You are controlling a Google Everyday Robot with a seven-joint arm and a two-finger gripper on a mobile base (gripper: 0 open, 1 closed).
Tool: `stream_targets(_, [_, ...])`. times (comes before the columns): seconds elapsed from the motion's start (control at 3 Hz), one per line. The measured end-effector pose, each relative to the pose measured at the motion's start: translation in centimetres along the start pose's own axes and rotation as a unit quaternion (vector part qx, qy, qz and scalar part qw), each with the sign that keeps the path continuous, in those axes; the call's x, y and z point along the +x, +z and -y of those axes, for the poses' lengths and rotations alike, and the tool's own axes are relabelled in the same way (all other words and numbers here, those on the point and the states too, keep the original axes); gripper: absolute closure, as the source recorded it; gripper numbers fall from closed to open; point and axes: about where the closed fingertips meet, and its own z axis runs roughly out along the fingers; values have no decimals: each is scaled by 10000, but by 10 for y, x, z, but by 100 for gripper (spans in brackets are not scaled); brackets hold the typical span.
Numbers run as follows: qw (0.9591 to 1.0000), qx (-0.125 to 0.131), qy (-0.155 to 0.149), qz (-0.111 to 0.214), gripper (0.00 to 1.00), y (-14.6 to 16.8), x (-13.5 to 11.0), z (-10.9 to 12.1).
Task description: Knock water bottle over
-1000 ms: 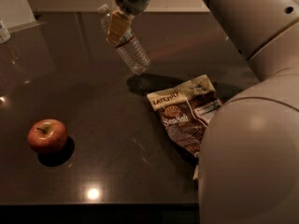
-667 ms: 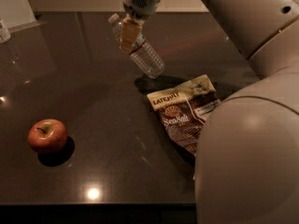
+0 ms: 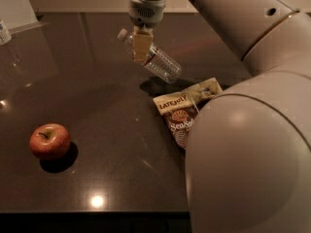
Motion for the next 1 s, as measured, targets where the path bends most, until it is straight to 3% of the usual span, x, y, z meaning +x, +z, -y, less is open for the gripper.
stream_targets(0.67, [9941, -203, -758, -755, 45, 33, 5, 1])
stream_targets(1.0, [9906, -298, -924, -961, 22, 47, 9, 4])
